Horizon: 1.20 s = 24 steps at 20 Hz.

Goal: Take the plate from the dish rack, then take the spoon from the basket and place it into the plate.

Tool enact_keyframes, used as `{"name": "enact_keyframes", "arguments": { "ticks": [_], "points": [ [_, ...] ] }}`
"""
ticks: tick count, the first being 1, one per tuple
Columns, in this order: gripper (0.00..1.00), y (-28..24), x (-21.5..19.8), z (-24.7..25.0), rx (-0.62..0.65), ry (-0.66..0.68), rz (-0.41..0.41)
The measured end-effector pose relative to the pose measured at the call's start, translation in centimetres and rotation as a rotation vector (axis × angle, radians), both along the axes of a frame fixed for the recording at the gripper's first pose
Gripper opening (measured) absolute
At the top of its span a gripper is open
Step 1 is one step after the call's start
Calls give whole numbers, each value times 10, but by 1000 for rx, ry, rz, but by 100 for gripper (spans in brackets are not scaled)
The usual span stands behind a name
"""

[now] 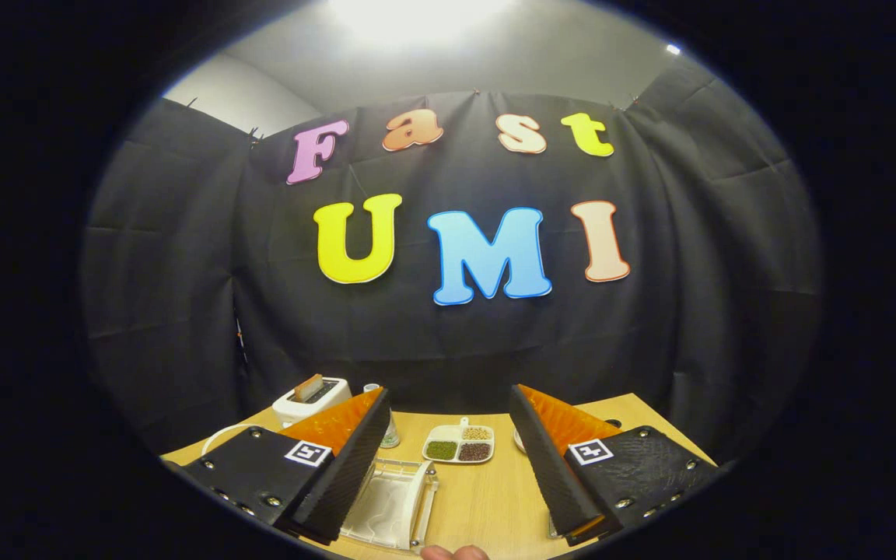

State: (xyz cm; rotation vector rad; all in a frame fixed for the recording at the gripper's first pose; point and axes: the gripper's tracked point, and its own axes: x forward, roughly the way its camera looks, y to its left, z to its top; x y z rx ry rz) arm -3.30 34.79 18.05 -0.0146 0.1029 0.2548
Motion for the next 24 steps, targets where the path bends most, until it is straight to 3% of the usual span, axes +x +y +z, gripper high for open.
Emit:
{"name": "enact_keyframes", "arguments": {
  "ticks": [7, 11, 18, 24],
  "points": [
    [96, 75, 6, -51, -58, 277, 79],
    [96, 94, 13, -86, -97, 382, 78],
    [96, 101, 18, -158, -91, 740, -14],
    [90, 104, 26, -203, -144, 900, -103]
  ]
}}
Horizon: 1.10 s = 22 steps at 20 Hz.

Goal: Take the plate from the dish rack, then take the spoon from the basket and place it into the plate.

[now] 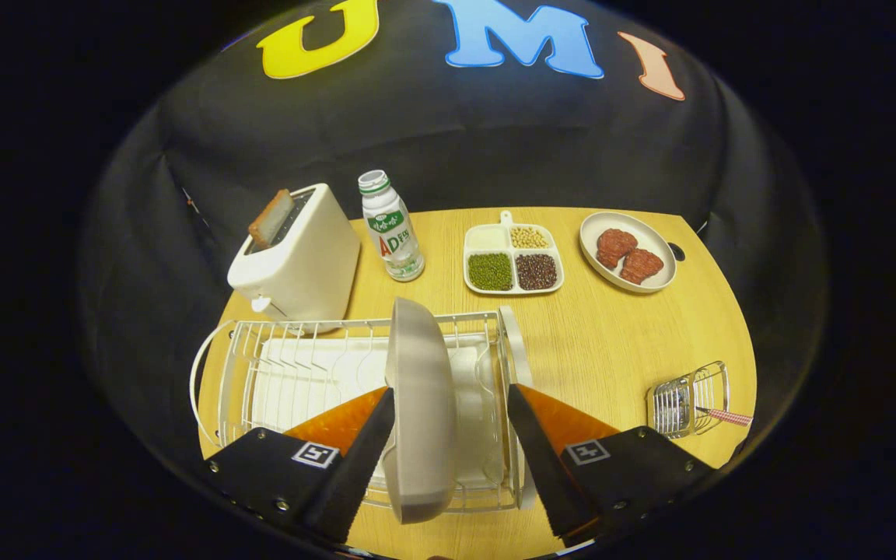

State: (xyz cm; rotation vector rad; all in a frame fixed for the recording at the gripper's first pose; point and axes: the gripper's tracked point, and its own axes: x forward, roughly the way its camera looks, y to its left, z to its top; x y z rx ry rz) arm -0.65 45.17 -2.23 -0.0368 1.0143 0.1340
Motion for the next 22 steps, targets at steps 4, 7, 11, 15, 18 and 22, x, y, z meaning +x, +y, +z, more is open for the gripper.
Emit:
{"name": "enact_keyframes", "arguments": {
  "ticks": [4, 7, 11, 15, 18, 22],
  "points": [
    [48, 1, -4, -22, -46, 69, -28],
    [31, 10, -4, -23, -77, 66, -24],
    [30, 13, -6, -12, -155, 68, -30],
    [30, 10, 5, 16, -233, -3, -23],
    [30, 8, 5, 36, -205, -32, -22],
    [30, -16, -12, 66, -135, -67, 1]
  ]
}}
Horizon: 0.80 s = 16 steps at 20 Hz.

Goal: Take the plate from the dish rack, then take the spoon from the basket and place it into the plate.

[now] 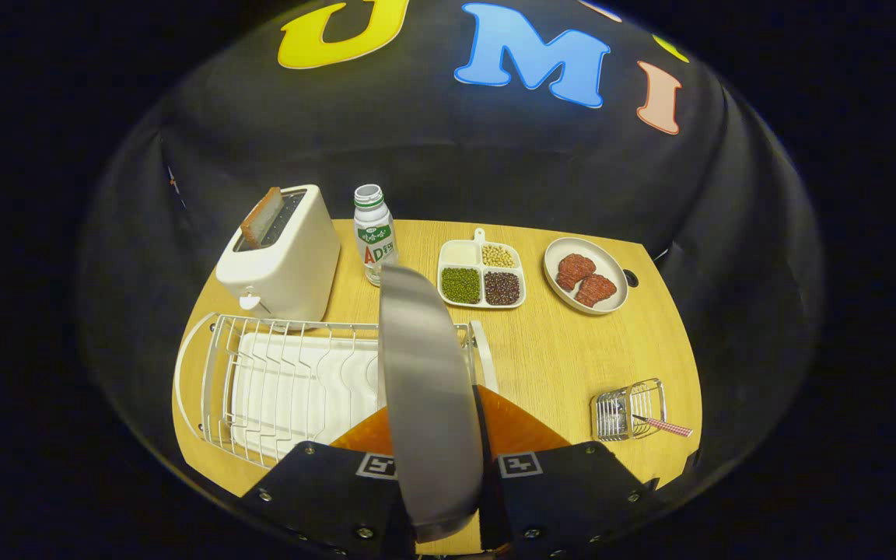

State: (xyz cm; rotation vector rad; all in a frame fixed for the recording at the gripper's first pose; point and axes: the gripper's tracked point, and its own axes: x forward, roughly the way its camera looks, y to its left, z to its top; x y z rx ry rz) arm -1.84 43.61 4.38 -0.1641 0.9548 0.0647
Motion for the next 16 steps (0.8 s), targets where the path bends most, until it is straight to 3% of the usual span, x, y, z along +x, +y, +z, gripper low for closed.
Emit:
{"name": "enact_keyframes", "arguments": {
  "ticks": [4, 10, 16],
  "points": [
    [30, -39, -26, 20, 117, -5, 26],
    [30, -108, -64, 25, 189, 23, 52],
    [30, -140, -115, -10, 382, 100, 77]
  ]
}}
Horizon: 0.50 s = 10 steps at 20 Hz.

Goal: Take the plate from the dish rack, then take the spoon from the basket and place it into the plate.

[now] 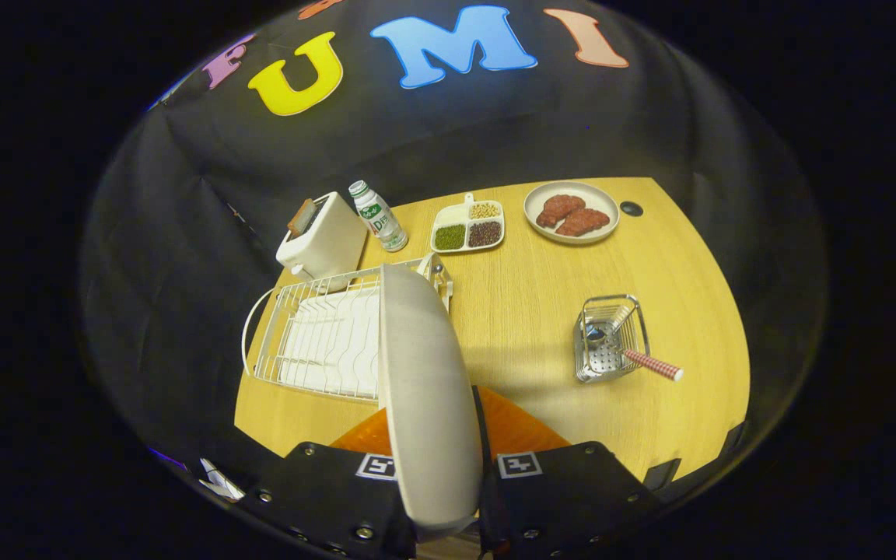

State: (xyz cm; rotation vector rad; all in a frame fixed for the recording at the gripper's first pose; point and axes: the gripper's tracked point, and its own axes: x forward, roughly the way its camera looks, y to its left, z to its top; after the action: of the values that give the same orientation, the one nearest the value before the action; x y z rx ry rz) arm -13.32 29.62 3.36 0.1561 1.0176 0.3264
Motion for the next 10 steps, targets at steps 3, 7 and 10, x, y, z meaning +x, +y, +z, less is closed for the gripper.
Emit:
{"name": "enact_keyframes", "arguments": {
  "ticks": [3, 7, 10],
  "points": [
    [30, -19, -29, -36, 11, 11, 13],
    [30, -34, -54, -77, 105, 81, -41],
    [30, -42, -67, -108, 194, 171, -116]
  ]
}}
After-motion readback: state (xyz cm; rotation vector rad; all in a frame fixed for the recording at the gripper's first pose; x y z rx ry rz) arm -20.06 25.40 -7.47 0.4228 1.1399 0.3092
